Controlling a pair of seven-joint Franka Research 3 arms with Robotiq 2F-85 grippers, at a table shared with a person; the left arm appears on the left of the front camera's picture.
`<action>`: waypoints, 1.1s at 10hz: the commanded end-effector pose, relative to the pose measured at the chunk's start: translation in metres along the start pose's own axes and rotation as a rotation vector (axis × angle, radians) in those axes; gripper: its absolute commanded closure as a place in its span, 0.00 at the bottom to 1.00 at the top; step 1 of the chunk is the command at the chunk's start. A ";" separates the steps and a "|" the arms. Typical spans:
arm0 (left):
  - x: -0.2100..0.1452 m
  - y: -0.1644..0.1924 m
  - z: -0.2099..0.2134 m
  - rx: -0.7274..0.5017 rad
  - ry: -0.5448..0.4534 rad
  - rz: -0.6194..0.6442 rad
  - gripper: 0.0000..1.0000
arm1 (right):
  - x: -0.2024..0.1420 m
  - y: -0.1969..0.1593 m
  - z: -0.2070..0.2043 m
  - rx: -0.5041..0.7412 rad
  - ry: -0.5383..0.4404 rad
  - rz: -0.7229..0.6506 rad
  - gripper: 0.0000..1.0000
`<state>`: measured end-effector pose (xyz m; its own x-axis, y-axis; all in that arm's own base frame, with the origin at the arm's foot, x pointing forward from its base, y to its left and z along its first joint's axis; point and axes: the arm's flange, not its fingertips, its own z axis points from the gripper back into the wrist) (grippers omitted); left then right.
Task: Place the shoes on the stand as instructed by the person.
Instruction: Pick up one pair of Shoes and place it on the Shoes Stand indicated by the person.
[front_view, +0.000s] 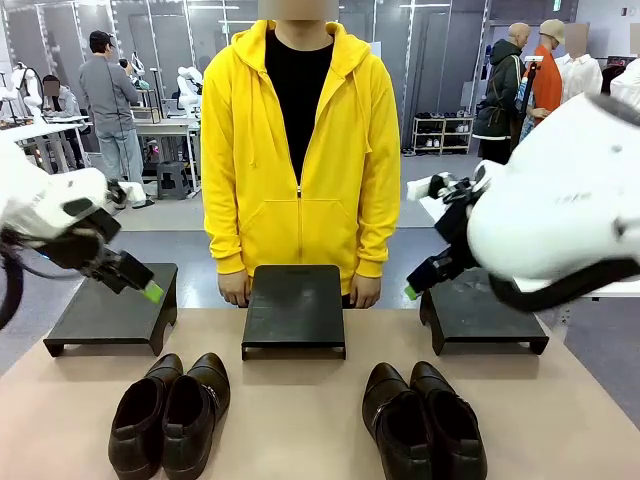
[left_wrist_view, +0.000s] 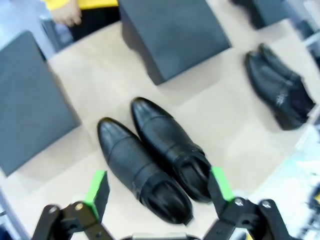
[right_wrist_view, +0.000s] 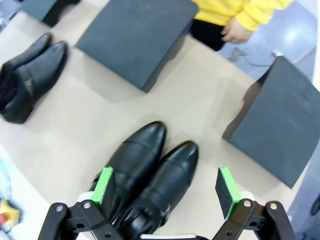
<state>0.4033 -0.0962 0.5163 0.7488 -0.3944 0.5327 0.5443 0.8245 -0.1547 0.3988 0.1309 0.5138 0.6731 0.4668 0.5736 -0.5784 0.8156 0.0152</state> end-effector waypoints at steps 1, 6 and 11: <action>-0.017 0.027 0.046 -0.238 0.002 0.103 0.00 | -0.018 -0.044 0.044 0.201 -0.002 -0.105 0.00; -0.143 0.123 0.163 -0.660 -0.179 0.389 0.00 | -0.135 -0.157 0.127 0.629 -0.220 -0.385 0.00; -0.261 0.159 0.183 -0.666 -0.349 0.549 0.00 | -0.248 -0.196 0.150 0.700 -0.441 -0.469 0.00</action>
<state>0.2235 0.2186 0.5073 0.8686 0.2173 0.4454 0.3269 0.4243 -0.8445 0.2738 -0.1981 0.5037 0.7704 -0.1257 0.6250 -0.5126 0.4607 0.7245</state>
